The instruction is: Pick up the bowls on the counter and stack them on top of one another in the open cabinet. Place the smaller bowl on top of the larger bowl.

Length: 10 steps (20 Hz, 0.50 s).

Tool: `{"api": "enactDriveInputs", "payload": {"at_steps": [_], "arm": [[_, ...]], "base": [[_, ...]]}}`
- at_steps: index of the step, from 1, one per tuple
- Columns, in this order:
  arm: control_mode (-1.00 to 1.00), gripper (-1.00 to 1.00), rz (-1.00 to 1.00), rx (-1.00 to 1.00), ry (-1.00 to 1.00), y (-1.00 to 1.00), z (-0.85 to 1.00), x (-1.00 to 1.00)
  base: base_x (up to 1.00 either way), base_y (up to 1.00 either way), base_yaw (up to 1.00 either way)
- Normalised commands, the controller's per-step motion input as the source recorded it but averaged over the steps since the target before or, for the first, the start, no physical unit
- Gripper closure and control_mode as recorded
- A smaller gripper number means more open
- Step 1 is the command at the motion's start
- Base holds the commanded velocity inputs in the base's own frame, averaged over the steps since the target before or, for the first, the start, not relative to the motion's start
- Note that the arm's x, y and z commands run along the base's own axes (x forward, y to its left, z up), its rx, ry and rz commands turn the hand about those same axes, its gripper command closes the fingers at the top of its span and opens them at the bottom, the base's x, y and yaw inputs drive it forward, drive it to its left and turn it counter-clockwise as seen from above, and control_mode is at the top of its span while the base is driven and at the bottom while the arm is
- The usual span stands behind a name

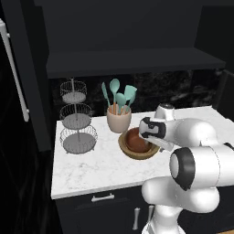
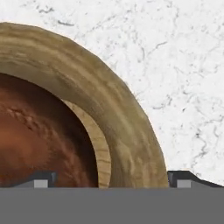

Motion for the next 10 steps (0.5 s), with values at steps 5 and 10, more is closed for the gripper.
{"api": "enactDriveInputs", "payload": {"at_steps": [5,10], "arm": [[-1.00,-1.00,0.10,-0.09,0.14,0.23,-0.84,0.00],[-1.00,1.00,0.05,-0.02,0.02,0.07,-0.32,0.00]], "base": [[0.00,0.00,0.00],[0.00,0.00,0.00]]}}
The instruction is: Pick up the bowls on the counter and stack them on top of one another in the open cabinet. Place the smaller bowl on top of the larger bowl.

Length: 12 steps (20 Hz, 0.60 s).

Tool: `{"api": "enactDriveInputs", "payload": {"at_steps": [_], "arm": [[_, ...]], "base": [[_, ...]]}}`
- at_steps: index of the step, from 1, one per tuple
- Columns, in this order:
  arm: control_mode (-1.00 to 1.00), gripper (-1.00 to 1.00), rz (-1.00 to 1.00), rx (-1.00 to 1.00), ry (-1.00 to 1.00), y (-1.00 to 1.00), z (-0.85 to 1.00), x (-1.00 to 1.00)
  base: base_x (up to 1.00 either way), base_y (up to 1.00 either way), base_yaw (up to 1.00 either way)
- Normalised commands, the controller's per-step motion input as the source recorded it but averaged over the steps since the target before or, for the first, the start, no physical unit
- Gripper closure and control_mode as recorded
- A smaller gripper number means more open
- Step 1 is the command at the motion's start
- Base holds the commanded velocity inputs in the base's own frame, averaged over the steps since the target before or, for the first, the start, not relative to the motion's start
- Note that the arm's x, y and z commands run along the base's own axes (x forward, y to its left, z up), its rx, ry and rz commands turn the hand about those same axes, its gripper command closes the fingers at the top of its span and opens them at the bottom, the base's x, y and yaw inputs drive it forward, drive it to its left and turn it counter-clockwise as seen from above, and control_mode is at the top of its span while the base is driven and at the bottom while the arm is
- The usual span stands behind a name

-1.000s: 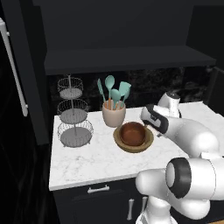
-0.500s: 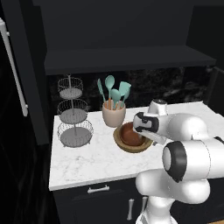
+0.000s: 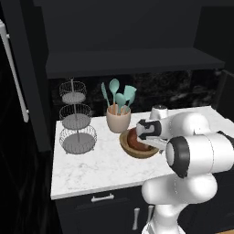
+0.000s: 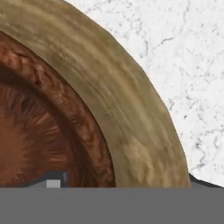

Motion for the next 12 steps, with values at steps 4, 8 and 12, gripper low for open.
{"api": "enactDriveInputs", "payload": {"at_steps": [4,8,12], "arm": [[-1.00,1.00,-0.01,0.01,-0.10,0.00,0.23,-0.03],[-1.00,1.00,-0.09,0.03,-0.28,0.00,0.69,-0.29],[-1.00,1.00,-0.11,0.05,-0.40,0.00,0.99,-0.81]], "base": [[0.00,0.00,0.00],[0.00,0.00,0.00],[0.00,0.00,0.00]]}}
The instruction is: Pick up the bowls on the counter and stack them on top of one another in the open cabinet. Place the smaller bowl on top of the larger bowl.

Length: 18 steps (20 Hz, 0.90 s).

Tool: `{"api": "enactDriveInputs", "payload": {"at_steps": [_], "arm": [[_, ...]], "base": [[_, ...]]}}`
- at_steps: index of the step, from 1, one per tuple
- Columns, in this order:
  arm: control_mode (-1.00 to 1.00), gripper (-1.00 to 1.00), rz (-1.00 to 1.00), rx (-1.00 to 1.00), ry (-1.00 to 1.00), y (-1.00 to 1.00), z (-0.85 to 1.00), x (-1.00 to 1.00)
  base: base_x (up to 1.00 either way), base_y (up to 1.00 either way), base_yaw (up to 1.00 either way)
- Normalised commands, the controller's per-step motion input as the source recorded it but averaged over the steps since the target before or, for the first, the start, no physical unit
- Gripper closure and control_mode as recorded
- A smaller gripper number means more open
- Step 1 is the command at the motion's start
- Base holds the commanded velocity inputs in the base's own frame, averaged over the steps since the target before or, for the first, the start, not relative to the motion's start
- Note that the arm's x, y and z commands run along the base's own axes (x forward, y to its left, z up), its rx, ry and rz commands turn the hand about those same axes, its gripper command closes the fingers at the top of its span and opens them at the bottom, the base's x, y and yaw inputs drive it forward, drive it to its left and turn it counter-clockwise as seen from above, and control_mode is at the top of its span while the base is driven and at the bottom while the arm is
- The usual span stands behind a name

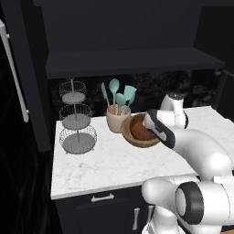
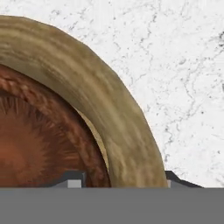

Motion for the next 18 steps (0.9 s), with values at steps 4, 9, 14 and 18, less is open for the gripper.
{"api": "enactDriveInputs", "payload": {"at_steps": [4,9,14,18], "arm": [[-1.00,1.00,-0.05,0.01,-0.41,0.00,1.00,-0.93],[-1.00,1.00,-0.03,0.00,-0.40,-0.01,1.00,-0.67],[-1.00,1.00,-0.02,0.02,-0.35,-0.09,1.00,-0.35],[-1.00,1.00,0.00,0.01,-0.33,-0.08,1.00,-0.18]], "base": [[0.00,0.00,0.00],[0.00,0.00,0.00],[0.00,0.00,0.00],[0.00,0.00,0.00]]}}
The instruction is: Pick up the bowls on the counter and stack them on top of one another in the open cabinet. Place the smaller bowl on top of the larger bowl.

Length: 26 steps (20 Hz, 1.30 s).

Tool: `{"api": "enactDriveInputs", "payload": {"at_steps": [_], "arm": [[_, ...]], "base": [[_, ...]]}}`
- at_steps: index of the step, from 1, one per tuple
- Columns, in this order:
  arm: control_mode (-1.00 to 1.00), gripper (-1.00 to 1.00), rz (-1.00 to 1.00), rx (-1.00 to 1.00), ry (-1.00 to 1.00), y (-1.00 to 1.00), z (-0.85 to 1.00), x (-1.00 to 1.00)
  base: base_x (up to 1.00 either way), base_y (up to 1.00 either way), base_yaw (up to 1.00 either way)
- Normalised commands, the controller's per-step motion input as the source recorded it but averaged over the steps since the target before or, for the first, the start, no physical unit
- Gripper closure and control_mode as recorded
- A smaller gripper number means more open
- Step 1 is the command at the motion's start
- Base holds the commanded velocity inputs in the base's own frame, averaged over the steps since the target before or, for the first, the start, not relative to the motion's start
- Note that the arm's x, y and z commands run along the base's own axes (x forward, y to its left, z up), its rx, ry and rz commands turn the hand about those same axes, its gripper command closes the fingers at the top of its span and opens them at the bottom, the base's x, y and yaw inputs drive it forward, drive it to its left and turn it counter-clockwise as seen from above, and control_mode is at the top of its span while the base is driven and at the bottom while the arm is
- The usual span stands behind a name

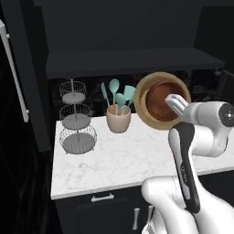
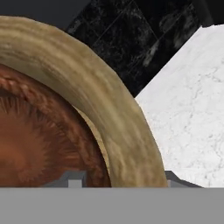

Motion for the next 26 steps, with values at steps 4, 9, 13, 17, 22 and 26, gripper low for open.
{"api": "enactDriveInputs", "payload": {"at_steps": [4,9,13,17,22,26], "arm": [[-1.00,1.00,0.00,0.00,-0.28,-0.02,1.00,0.00],[-1.00,1.00,-0.05,0.03,-0.06,-0.05,1.00,0.59],[-1.00,1.00,-0.06,0.08,0.14,-0.09,1.00,1.00],[-1.00,1.00,-0.04,0.05,0.21,-0.03,0.89,1.00],[-1.00,1.00,-0.01,0.00,0.00,0.00,-0.06,0.80],[-1.00,1.00,0.00,0.00,0.00,0.00,-0.31,0.99]], "base": [[0.00,0.00,0.00],[0.00,0.00,0.00],[0.00,0.00,0.00],[0.00,0.00,0.00],[0.00,0.00,0.00],[0.00,0.00,0.00]]}}
